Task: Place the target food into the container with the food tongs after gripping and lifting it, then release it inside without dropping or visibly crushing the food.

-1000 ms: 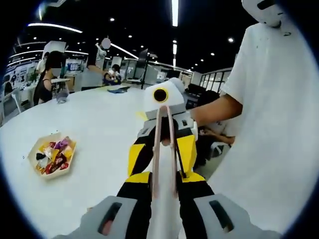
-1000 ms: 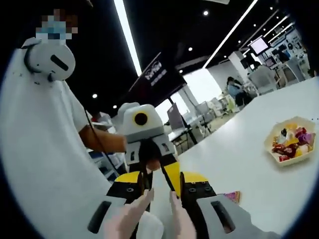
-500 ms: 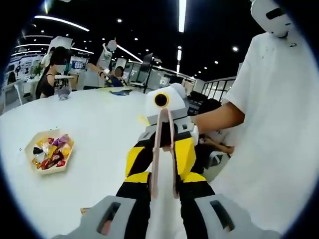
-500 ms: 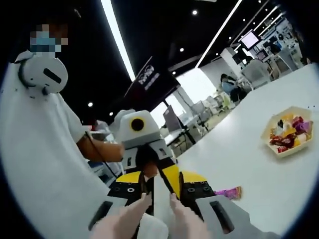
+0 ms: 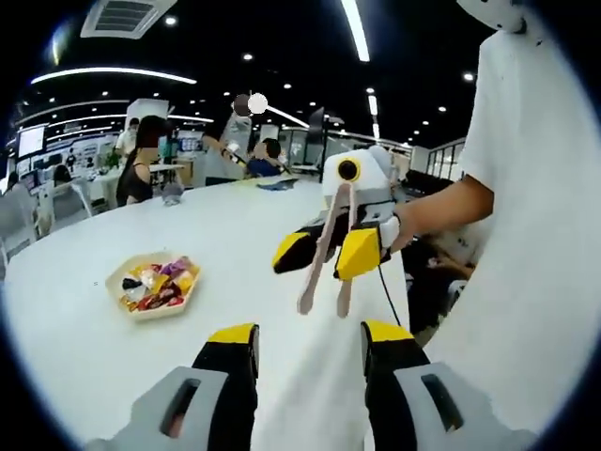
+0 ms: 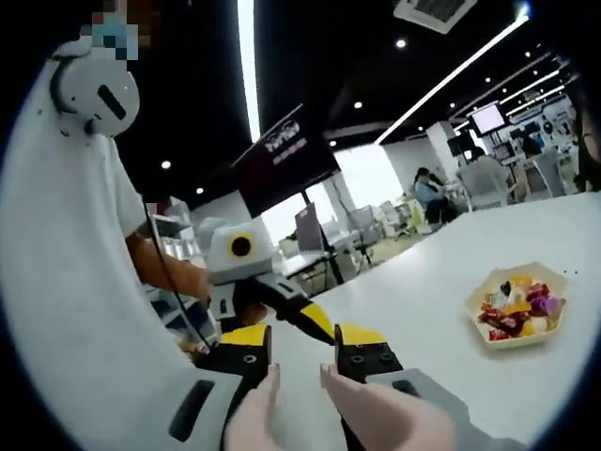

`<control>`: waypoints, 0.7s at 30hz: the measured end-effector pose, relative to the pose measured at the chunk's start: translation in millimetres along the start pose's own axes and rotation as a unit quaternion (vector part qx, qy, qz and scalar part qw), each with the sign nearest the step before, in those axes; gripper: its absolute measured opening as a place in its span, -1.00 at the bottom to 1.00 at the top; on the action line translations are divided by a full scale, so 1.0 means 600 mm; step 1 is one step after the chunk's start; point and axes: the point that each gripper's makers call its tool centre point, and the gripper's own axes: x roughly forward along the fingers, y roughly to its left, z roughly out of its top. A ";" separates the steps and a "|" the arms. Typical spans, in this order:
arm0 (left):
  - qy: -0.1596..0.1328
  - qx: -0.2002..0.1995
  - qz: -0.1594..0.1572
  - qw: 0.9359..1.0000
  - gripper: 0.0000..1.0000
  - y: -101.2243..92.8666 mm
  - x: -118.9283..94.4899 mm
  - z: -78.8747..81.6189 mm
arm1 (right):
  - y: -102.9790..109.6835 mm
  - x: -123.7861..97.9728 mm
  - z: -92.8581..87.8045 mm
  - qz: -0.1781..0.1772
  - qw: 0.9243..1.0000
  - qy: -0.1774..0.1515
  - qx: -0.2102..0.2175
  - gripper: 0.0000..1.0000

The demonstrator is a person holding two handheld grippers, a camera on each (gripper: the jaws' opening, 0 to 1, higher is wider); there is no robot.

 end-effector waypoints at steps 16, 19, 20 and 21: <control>-0.021 -0.090 0.171 0.981 0.02 0.045 -0.135 -0.052 | -0.056 0.087 -0.078 0.092 0.974 0.125 -0.165 -0.46; -0.023 -0.103 0.193 0.975 0.08 0.048 -0.148 -0.061 | -0.068 0.104 -0.100 0.125 0.961 0.157 -0.189 -0.46; -0.024 -0.111 0.200 0.973 0.10 0.048 -0.152 -0.066 | -0.071 0.109 -0.105 0.134 0.958 0.164 -0.194 -0.46; -0.026 -0.122 0.208 0.970 0.12 0.047 -0.157 -0.072 | -0.078 0.116 -0.115 0.146 0.951 0.175 -0.209 -0.45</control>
